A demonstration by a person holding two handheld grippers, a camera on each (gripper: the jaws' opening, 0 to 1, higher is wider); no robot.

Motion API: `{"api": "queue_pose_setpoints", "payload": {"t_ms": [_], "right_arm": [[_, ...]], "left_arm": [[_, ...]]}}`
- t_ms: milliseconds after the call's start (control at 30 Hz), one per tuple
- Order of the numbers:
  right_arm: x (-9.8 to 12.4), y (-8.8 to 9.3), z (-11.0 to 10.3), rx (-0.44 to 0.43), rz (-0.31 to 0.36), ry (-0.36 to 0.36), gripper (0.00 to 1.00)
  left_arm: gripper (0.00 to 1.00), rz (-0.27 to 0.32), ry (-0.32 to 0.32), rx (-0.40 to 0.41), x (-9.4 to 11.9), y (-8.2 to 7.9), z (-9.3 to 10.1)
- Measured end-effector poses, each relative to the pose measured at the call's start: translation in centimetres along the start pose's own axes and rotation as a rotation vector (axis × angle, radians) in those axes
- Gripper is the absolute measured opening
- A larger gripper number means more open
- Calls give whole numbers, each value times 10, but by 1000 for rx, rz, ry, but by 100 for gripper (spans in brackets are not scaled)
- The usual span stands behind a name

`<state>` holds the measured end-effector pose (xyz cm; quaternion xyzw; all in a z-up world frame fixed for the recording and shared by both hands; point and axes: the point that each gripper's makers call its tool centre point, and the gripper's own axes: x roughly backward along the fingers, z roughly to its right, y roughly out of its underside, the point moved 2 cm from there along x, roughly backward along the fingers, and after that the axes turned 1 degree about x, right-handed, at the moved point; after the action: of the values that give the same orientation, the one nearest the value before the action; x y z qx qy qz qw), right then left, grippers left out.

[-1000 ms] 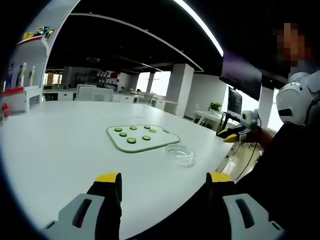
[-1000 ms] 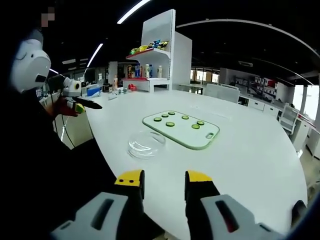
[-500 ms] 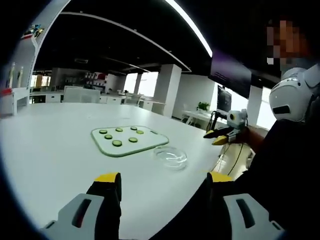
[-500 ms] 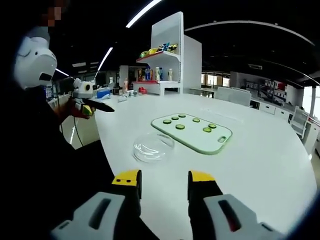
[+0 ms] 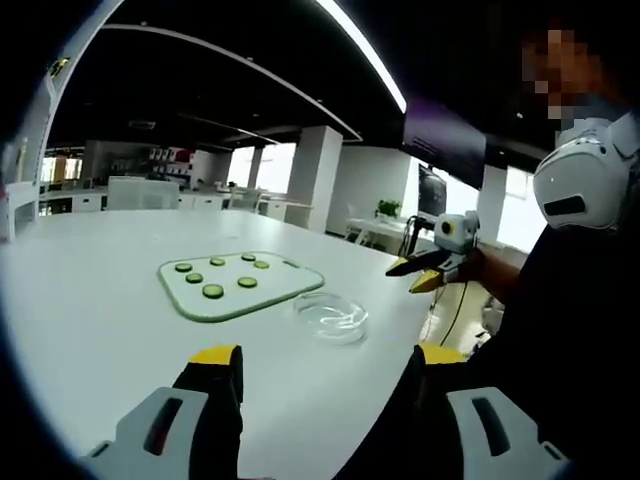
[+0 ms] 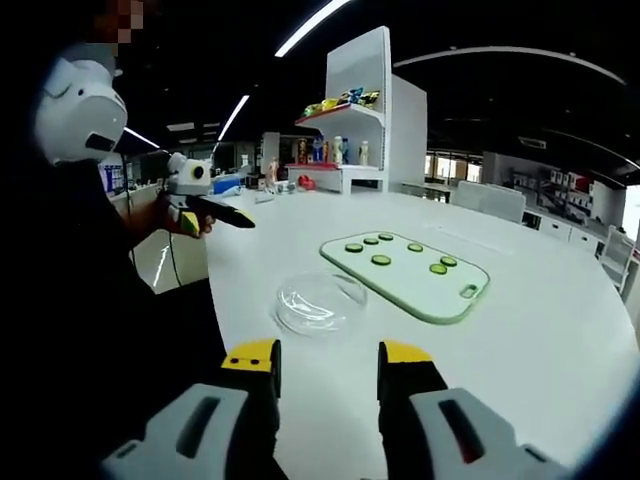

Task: Open the petri dish lid, add cucumber slices into the petri dish, and close the lid

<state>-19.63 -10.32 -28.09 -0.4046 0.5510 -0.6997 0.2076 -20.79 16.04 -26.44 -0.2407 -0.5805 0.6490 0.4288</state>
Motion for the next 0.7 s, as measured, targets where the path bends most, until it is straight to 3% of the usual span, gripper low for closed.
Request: {"api": "queue_pose_setpoints", "payload": {"t_ms": [333,533,700], "right_arm": [[-16,1,5,2,24,-17,39],[-22,-4,5,11,63,-38,40],[-27,-6,7,18,75,-47,40]], "left_arm": [[67,-3,46,-28,-20,2,-3],[66,28,58,-54,-30,-3,-7],[67,9,84,-80,-42,1,-5]]}}
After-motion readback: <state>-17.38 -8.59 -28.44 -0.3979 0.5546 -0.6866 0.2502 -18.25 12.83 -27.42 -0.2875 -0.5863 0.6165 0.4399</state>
